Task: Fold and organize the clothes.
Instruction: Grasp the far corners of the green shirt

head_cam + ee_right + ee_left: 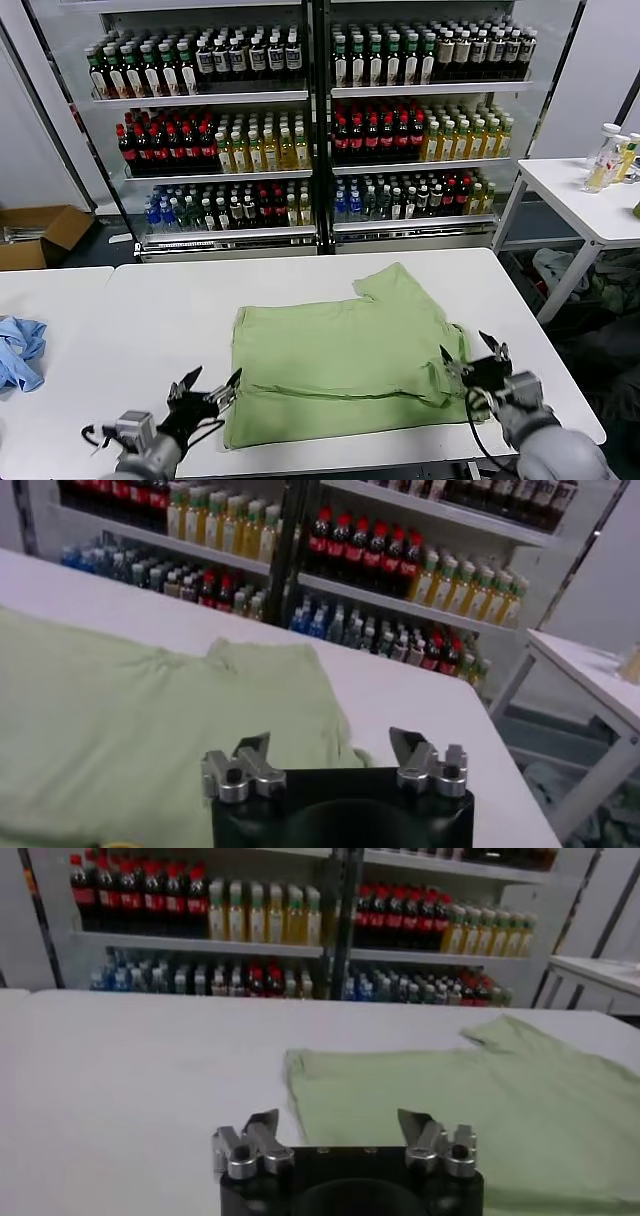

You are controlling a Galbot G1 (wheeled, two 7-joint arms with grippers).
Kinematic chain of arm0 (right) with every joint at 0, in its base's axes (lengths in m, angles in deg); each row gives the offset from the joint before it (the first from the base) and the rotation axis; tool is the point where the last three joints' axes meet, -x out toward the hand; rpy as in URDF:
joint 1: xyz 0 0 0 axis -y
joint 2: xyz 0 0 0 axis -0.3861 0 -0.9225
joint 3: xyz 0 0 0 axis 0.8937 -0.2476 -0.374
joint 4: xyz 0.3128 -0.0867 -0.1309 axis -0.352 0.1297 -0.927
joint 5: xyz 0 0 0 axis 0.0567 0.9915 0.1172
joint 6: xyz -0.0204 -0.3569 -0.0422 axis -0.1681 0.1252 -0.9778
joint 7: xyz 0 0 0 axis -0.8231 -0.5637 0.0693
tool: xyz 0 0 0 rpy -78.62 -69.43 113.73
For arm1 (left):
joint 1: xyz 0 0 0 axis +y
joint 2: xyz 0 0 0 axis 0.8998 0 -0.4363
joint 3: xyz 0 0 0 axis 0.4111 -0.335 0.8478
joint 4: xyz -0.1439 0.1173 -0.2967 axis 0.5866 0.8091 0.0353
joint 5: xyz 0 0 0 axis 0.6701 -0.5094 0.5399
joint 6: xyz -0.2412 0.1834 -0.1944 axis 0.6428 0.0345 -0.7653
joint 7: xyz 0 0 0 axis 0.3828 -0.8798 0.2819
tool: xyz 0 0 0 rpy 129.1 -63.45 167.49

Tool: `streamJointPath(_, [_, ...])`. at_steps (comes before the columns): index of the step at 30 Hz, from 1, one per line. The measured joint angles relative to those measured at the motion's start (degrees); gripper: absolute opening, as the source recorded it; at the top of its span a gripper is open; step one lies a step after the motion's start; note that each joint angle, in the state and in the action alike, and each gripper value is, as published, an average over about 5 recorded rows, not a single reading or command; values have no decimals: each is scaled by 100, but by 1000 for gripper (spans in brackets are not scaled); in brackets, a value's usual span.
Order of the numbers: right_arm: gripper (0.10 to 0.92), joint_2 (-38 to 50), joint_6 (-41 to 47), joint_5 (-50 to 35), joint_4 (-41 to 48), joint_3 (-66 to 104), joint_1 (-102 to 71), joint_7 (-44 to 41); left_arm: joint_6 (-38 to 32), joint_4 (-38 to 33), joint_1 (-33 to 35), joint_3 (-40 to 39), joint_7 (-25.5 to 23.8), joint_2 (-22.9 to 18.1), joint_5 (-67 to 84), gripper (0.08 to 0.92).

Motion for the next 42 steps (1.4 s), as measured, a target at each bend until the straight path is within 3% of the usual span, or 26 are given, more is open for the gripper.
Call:
streamJointPath(13, [823, -642, -165, -39, 2156, -1071, 2125, -144, -78, 1684, -1942, -918, -3, -94, 55, 823])
streamJointPath(24, [823, -1255, -270, 125, 3534, -1515, 3170, -280, -110, 2889, -3119, -1471, -34, -259, 73, 823])
streamJointPath(36, [818, -1871, -304, 179, 4667, -1573, 3673, -373, -71, 3658, -3668, -1653, -132, -240, 186, 823])
streamJointPath(38, [803, -1921, -299, 174, 4793, -1580, 3716, -394, -53, 3707, -3683, -1665, -168, -241, 220, 817])
streamJointPath(42, [694, -1977, -287, 165, 4955, -1607, 3769, -448, -18, 3773, -3681, -1673, -246, -261, 280, 732])
